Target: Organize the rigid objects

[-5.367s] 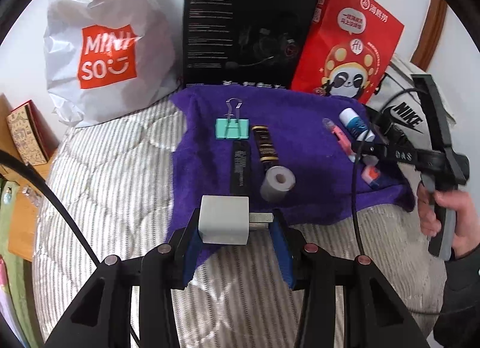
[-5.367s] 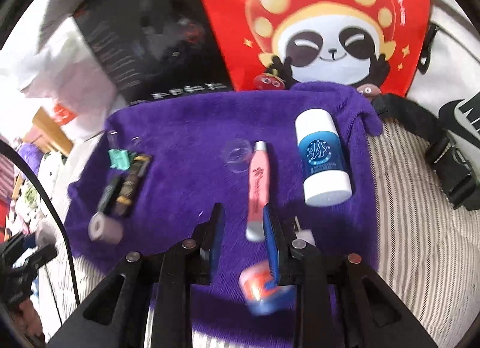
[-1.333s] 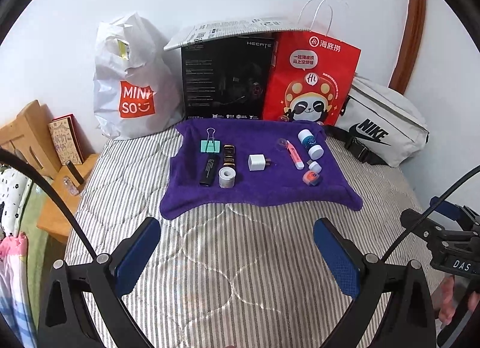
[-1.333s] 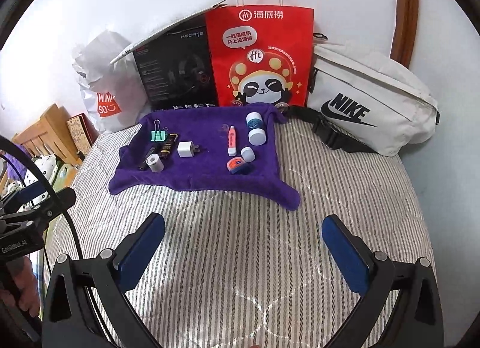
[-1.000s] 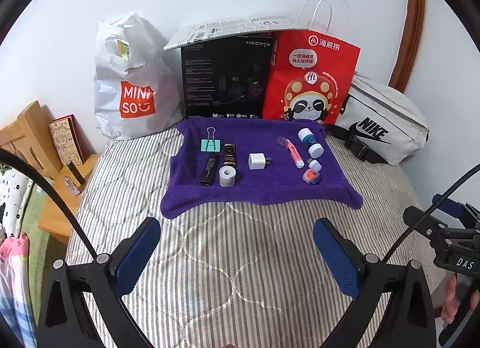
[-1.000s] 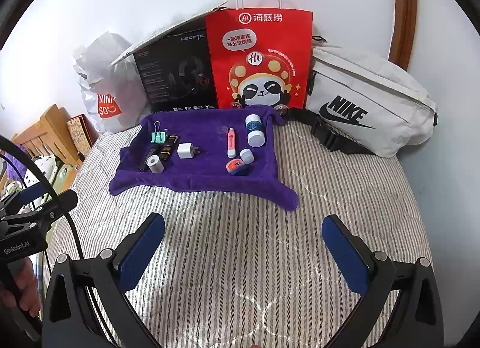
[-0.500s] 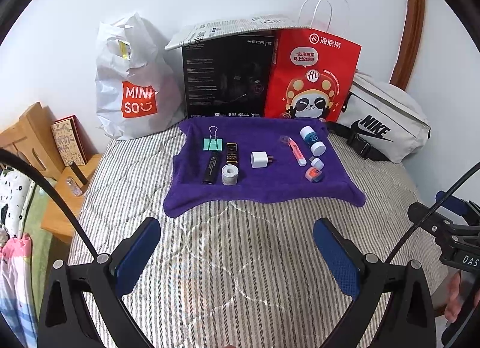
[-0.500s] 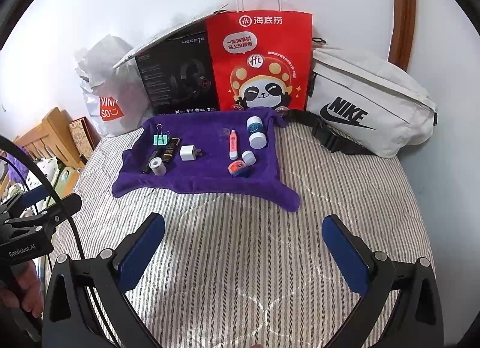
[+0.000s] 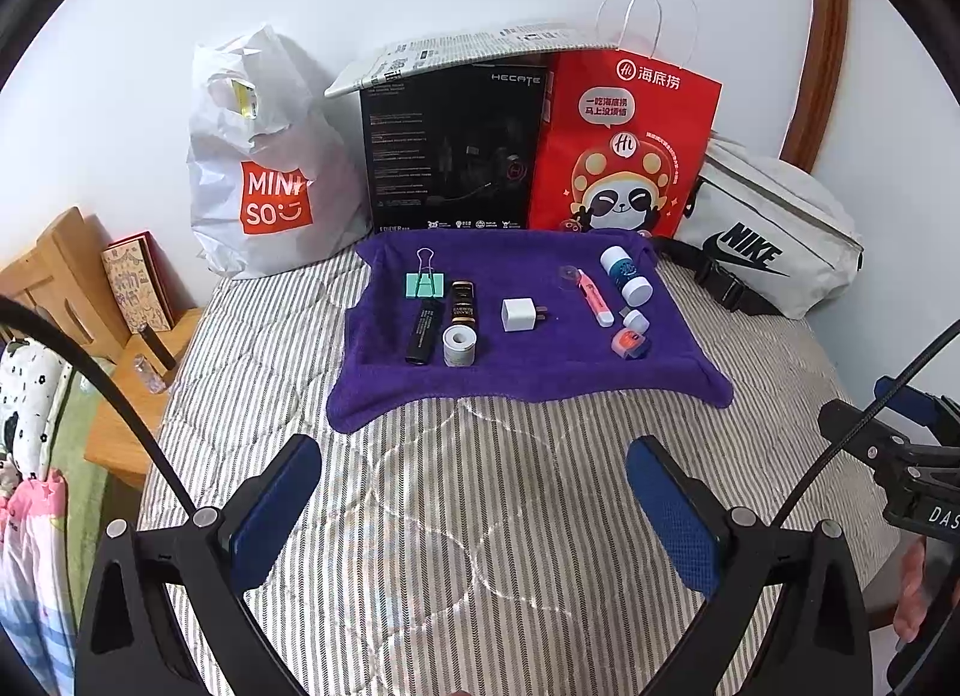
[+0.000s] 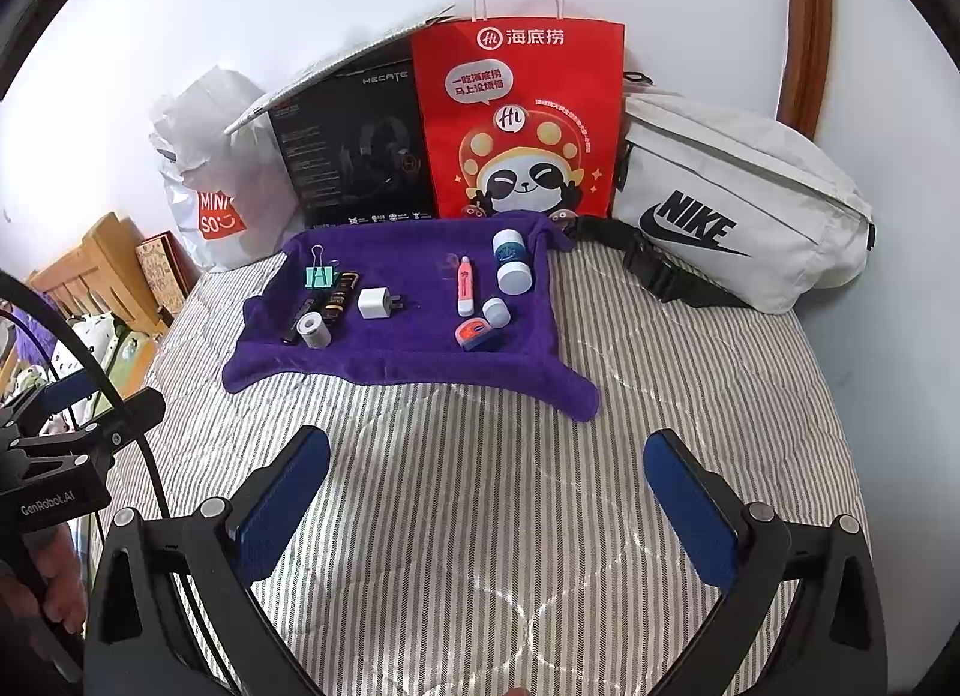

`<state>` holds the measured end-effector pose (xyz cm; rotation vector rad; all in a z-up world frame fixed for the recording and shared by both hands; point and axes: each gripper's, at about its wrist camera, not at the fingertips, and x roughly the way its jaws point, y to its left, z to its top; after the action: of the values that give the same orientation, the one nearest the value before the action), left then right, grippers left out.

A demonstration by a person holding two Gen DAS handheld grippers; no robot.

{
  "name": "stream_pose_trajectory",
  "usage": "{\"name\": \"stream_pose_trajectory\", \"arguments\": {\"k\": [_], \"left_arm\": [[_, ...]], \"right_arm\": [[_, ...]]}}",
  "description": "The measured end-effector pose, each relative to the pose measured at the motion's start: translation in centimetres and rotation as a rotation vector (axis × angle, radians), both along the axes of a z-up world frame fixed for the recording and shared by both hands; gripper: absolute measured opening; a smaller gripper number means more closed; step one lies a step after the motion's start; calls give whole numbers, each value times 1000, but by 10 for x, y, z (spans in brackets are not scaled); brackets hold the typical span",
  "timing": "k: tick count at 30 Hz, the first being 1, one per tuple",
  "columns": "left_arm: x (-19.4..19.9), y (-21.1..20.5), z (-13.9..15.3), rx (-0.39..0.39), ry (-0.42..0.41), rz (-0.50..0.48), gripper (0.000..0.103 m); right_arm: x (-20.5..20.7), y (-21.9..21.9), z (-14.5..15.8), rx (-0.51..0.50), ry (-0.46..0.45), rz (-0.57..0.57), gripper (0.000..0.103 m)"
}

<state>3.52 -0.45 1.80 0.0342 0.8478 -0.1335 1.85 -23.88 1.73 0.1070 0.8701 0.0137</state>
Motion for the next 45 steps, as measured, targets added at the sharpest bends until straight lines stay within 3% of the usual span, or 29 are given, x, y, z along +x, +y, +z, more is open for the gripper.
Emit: {"name": "stream_pose_trajectory", "arguments": {"k": [45], "left_arm": [[6, 3, 3, 25, 5, 4, 103]], "right_arm": [[3, 0, -5, 9, 19, 10, 103]]}}
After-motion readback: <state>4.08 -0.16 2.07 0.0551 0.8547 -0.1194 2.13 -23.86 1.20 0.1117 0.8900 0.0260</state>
